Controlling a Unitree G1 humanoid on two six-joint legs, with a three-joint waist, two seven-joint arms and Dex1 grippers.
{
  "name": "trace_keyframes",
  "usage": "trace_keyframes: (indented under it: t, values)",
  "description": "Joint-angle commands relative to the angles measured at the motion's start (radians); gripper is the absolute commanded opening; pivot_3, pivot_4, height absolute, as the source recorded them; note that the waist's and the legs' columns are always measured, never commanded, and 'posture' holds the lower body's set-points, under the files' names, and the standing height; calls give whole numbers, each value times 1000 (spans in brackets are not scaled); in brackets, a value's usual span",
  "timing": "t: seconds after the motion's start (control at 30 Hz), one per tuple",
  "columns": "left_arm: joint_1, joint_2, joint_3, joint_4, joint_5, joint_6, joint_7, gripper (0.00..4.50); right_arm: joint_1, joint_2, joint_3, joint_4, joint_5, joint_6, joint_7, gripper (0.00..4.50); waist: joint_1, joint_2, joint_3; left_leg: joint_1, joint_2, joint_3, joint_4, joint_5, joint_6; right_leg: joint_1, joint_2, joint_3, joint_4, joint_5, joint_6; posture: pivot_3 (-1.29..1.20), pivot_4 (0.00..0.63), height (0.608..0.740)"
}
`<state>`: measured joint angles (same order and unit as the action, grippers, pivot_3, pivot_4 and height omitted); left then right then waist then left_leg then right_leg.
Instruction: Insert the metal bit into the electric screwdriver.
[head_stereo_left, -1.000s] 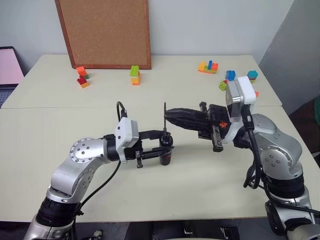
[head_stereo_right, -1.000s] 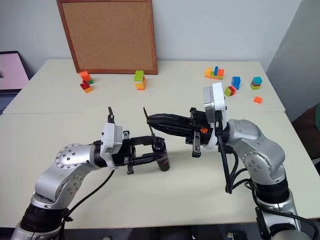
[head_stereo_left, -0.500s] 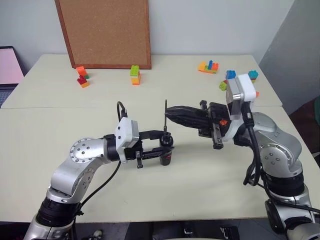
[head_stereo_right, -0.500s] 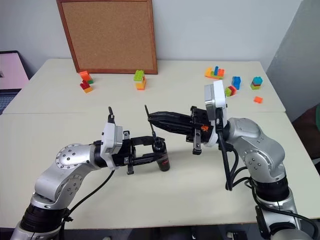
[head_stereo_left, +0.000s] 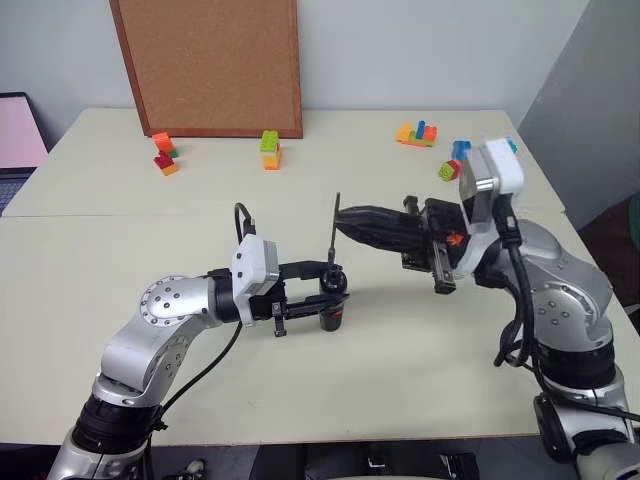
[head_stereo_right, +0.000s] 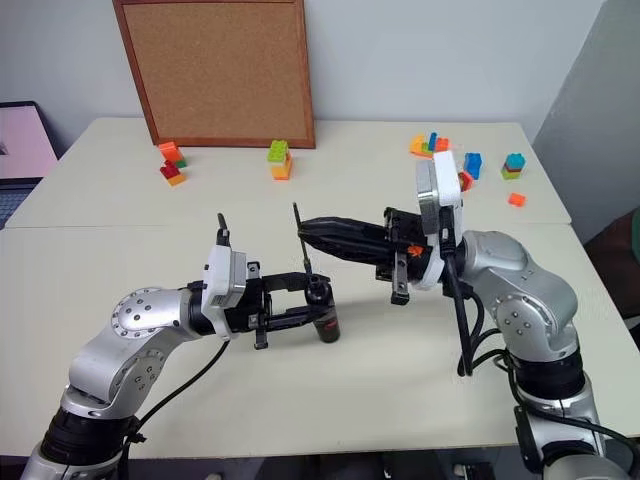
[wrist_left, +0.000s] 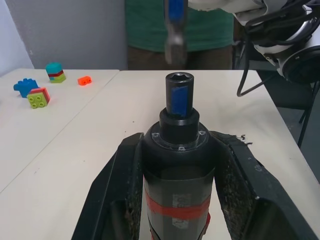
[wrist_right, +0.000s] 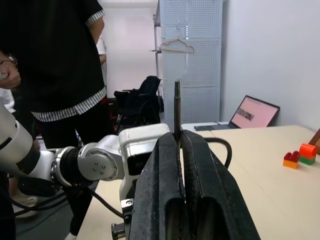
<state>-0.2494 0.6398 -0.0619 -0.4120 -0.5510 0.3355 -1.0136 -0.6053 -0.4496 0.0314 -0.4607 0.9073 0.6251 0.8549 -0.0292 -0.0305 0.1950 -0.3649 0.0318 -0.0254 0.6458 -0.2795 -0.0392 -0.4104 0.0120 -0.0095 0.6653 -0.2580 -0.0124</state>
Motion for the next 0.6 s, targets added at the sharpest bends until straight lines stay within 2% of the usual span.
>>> trace_keyframes:
  t: [0.03, 0.6]
  values:
    - [15, 24, 0, 34, 38, 9, 3, 1636, -6, -7, -21, -35, 20, -1, -1, 0, 0, 0, 0, 0, 0, 0, 0, 0, 0, 0, 0, 0, 0, 0, 0, 0, 150, 740]
    - [21, 24, -5, 39, 43, -6, 1, 1636, 26, -13, 4, -34, -18, -16, 25, 0, 0, 0, 0, 0, 0, 0, 0, 0, 0, 0, 0, 0, 1, 0, 0, 0, 150, 740]
